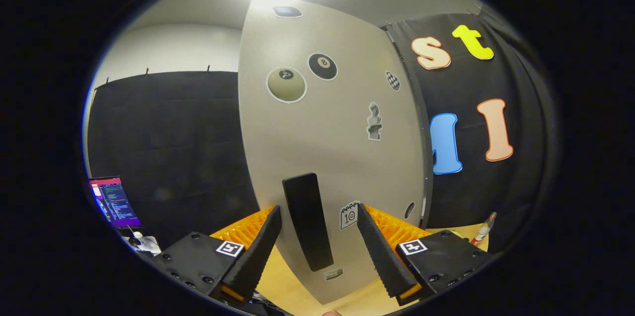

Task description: Open the shoe cabinet door, grab the shoes and put them into the shoe cabinet, then close the shoe cabinet door.

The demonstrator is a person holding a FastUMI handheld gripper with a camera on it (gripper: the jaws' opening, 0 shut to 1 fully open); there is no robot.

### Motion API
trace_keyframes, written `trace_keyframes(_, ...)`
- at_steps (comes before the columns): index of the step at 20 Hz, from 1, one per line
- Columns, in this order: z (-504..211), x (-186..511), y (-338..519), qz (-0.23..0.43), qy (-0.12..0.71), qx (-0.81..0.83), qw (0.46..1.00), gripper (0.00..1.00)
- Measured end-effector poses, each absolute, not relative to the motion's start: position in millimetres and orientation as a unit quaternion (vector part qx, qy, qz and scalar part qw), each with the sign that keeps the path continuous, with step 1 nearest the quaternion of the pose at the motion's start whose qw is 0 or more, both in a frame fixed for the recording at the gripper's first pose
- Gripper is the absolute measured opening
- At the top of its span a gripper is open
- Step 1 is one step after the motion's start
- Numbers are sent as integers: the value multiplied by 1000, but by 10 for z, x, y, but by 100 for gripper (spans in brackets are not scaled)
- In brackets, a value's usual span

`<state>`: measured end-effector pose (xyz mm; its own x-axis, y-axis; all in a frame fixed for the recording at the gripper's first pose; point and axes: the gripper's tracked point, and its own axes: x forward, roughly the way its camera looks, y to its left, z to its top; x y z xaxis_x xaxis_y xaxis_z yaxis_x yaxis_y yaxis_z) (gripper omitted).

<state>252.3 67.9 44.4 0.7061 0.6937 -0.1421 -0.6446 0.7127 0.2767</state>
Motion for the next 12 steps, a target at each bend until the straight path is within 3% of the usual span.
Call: trace_keyframes(12,287,2922,1641,345,116,70,929,98)
